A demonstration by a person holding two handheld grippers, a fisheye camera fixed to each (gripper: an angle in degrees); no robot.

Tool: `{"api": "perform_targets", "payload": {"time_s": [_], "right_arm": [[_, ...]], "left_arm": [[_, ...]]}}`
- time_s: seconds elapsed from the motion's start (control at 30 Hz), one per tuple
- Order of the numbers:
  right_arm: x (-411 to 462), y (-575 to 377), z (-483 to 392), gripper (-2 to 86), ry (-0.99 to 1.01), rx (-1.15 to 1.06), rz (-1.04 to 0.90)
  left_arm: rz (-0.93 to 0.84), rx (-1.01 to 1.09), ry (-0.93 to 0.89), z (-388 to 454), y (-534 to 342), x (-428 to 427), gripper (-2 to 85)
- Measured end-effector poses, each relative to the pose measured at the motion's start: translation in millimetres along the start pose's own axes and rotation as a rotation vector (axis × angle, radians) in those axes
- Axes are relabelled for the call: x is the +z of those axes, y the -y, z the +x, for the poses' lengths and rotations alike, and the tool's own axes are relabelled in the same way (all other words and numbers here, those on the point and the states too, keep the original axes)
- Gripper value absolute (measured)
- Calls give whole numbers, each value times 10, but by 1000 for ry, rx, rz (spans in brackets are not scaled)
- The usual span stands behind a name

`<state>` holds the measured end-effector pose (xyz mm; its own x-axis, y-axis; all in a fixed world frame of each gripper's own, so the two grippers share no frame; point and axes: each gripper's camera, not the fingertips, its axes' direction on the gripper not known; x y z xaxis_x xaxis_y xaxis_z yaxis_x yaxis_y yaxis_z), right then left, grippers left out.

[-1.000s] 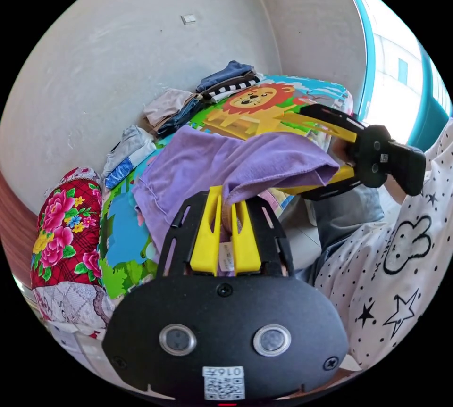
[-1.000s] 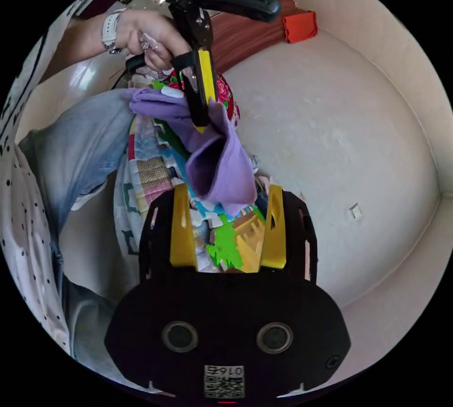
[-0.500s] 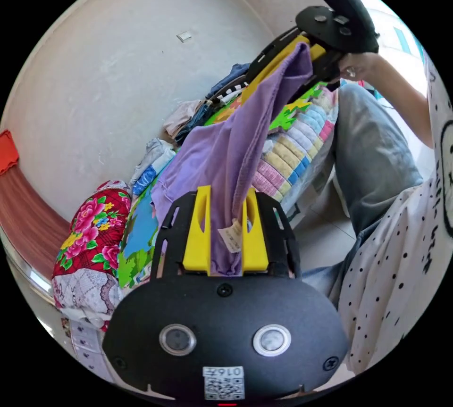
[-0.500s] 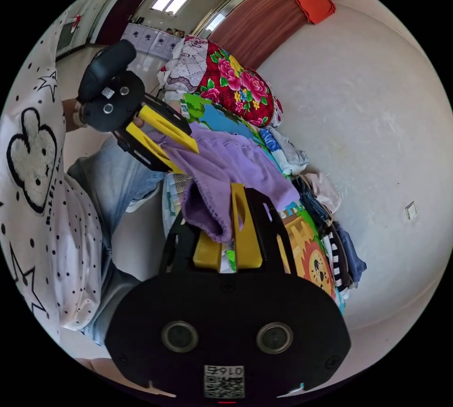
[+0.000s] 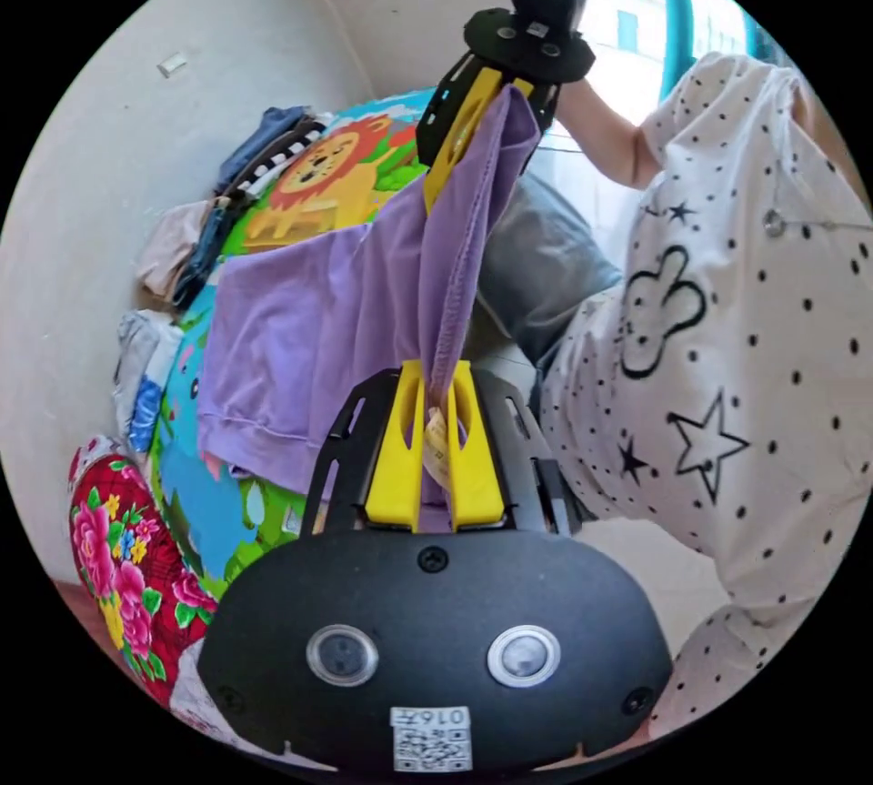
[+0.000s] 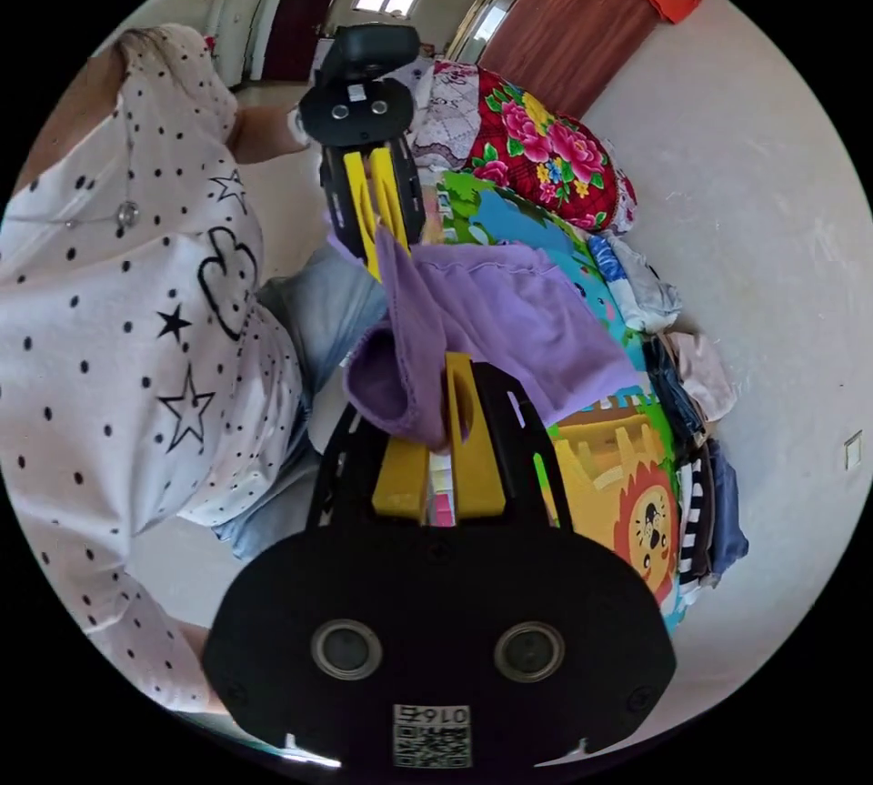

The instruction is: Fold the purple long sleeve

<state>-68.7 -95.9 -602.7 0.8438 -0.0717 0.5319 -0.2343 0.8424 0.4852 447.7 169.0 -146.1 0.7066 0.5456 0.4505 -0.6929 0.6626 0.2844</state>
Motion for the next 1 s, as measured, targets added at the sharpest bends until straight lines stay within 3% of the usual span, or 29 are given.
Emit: {"api": "perform_targets", "payload": {"time_s": [0.2,0.4,0.6,0.77,1.0], "right_arm": [[-168,284,659,30,125,-58,-46],[-218,751,2282,29,259,22,-62],[521,1154,4261,30,559,109,-193],[1830,1110,5508,35,731,329,-415],[2474,615,6331,72,797,558,-446]], "left_arm": [[-90,165,-196,-347,432,337,20],[-213,179,-274,-1483,853,506,8],[-377,87,-350,-2934,973,1274,1],[-527,-93,-401,-3956,682,2757,-5],[-434,-322,-537,-4505,-216,3961,-3]]}}
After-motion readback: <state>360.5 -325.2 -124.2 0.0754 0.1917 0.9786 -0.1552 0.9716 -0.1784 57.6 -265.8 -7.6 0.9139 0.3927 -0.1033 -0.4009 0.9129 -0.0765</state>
